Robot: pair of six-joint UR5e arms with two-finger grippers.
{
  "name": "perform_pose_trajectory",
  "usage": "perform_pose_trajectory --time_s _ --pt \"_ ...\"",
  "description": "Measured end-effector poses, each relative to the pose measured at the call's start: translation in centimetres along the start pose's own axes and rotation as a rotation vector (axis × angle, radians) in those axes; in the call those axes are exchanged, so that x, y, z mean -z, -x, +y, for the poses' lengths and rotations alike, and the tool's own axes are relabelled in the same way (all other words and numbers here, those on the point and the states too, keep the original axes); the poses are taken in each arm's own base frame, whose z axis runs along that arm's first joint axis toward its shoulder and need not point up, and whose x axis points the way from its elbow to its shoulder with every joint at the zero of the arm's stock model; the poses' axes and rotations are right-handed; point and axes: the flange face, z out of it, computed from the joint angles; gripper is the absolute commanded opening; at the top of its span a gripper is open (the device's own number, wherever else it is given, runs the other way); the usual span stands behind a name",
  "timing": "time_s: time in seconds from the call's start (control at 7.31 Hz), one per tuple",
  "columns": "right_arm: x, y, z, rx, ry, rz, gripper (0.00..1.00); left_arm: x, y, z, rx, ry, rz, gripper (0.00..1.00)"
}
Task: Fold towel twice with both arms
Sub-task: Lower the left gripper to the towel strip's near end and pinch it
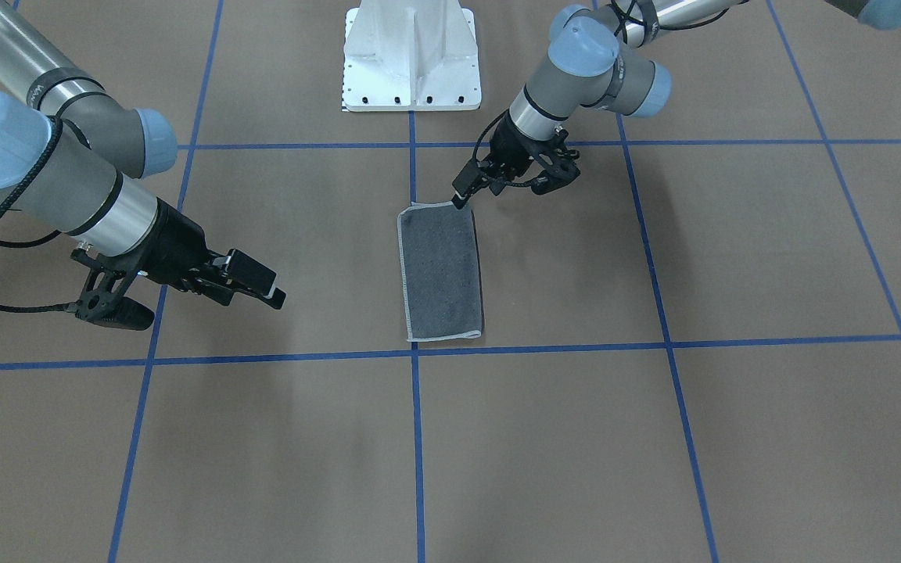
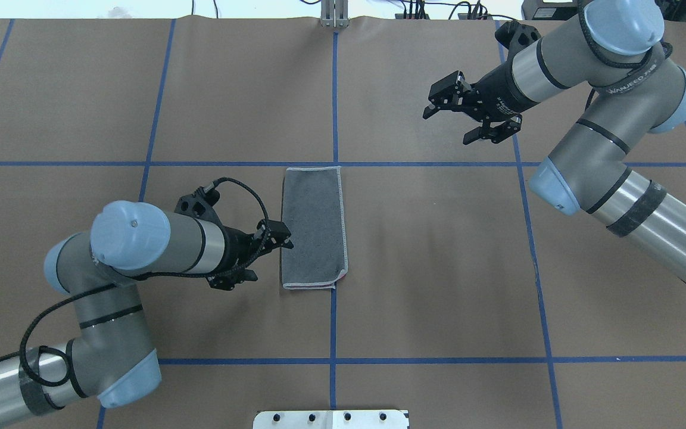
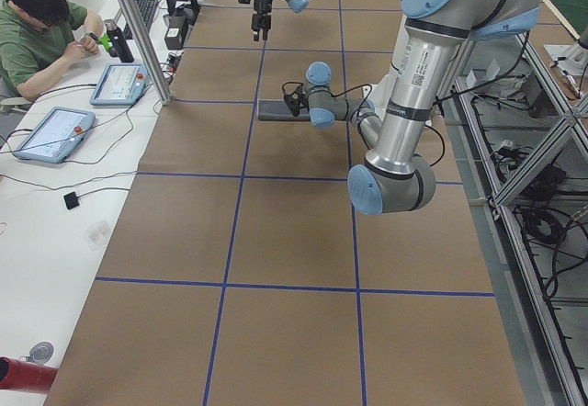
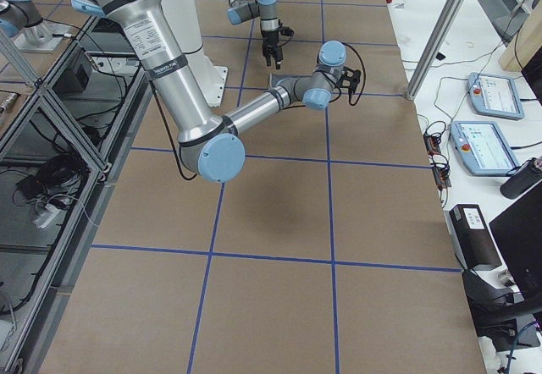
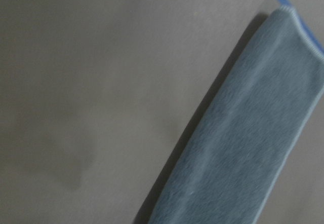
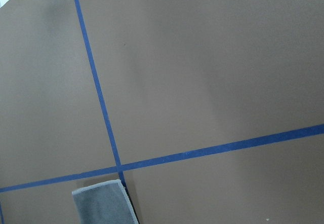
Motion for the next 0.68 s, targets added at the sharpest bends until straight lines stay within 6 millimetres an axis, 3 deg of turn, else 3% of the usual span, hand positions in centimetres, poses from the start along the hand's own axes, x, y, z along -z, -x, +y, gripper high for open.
perform_pose_trajectory --time_s 0.41,0.68 --pt "0.0 -0.1 0.0 0.0 0.0 0.001 1.0 -1.0 0.2 1.6 -0.002 -0.003 -0.005 0.73" --pt "-0.1 -0.2 -0.1 -0.002 0.0 0.003 1.0 -1.1 -0.6 2.2 -0.003 -0.002 -0.007 0.7"
